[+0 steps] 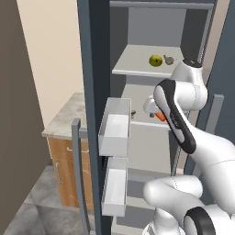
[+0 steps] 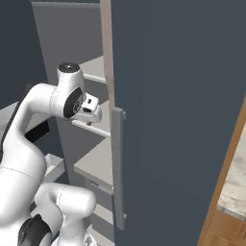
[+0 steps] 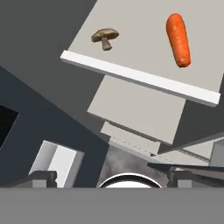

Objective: Take the carrot and mushroom from the second highest rack and move them to the highest rack where the pear and garlic are located, to maximize freezer space. Close the freezer door after rearranging.

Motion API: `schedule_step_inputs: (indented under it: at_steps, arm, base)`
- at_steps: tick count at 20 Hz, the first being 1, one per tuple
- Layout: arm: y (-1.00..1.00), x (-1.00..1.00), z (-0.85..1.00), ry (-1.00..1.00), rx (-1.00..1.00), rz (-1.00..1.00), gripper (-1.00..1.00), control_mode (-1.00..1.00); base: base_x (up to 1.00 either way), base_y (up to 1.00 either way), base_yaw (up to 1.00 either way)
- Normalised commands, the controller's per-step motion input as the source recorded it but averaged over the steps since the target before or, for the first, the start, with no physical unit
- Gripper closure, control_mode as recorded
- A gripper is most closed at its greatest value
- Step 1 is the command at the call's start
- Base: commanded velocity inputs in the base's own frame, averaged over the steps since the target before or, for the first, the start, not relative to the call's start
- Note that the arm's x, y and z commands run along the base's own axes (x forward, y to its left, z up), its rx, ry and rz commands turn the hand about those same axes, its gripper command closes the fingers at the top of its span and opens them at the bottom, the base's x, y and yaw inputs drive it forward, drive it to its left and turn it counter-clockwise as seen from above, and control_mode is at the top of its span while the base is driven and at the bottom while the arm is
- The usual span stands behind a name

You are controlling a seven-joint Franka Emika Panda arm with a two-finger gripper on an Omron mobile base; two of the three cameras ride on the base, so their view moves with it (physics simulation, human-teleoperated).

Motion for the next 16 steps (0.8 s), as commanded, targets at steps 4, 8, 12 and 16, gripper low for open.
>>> schedule_step_inputs:
  at_steps: [4, 8, 12, 16]
  arm:
    - [0.48, -0.14, -0.17, 0.04, 0.04, 0.00, -1.00, -1.00]
    - [0.32, -0.17, -0.15, 0.00, 0.11, 0.00, -1.00, -1.00]
    - [0.30, -0.03, -0.07, 0.00, 0.09, 0.00, -1.00, -1.00]
    - [0.44, 0.00, -0.05, 0.00, 0.05, 0.00, -1.00, -1.00]
  base:
    - [0.00, 0.00, 0.00]
    - [0.00, 0.00, 0.00]
    - [0.00, 0.00, 0.00]
    - [0.00, 0.00, 0.00]
